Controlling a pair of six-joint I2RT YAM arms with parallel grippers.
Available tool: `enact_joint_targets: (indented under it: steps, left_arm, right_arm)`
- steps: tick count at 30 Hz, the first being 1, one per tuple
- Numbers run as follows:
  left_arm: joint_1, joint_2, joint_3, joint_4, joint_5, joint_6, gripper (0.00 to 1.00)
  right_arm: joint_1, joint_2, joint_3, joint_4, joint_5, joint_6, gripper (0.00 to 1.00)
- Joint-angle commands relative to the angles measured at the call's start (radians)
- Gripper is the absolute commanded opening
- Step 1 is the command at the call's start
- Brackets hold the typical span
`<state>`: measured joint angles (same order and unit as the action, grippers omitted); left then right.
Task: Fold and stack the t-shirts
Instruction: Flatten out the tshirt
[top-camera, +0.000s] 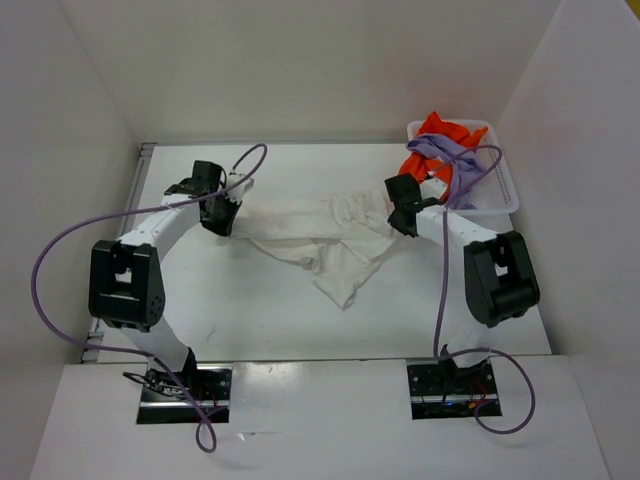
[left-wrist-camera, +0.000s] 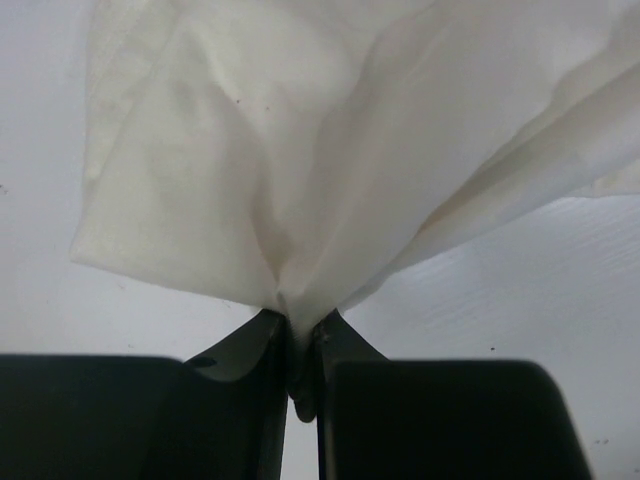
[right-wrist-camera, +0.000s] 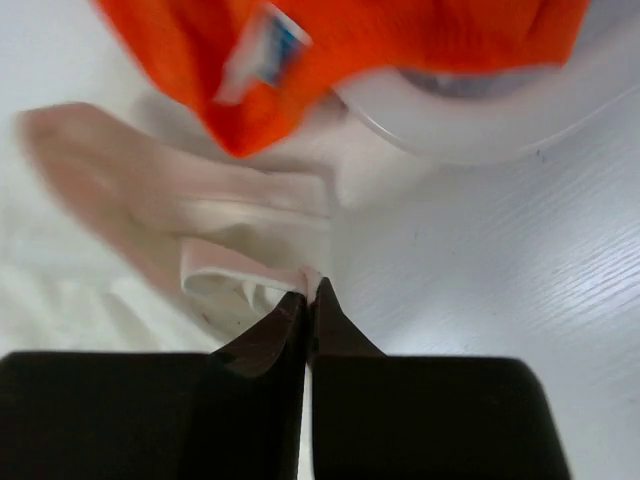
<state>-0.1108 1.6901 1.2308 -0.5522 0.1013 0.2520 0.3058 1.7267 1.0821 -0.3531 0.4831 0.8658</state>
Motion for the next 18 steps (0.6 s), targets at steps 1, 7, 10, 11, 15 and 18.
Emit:
enact_joint_targets:
  steps: [1,7,10,11,15,18]
  left_arm:
    - [0.009,-0.06,0.074,-0.04,-0.049,-0.016,0.01]
    - [0.088,-0.038,0.509,-0.1,-0.142,0.061,0.0]
    - [0.117,0.009,0.858,-0.138,-0.193,0.093,0.0]
    - [0.117,0.025,0.948,-0.155,-0.193,0.093,0.0]
    - [0.129,0.072,1.262,-0.28,-0.183,0.113,0.0]
    - [0.138,-0.02,1.119,-0.367,-0.14,0.125,0.03]
  right_arm:
    - [0.029,-0.178,0.112,-0.03,0.063,-0.086,0.0]
    - [0.05,-0.196,0.537,-0.006,0.038,-0.364,0.0]
    - [0.05,-0.123,0.865,-0.055,0.035,-0.474,0.0]
    - [0.05,-0.113,0.93,-0.055,0.008,-0.484,0.0]
    - [0.075,-0.157,1.007,-0.076,-0.028,-0.484,0.0]
    - [0.151,-0.257,0.834,-0.095,-0.028,-0.47,0.0]
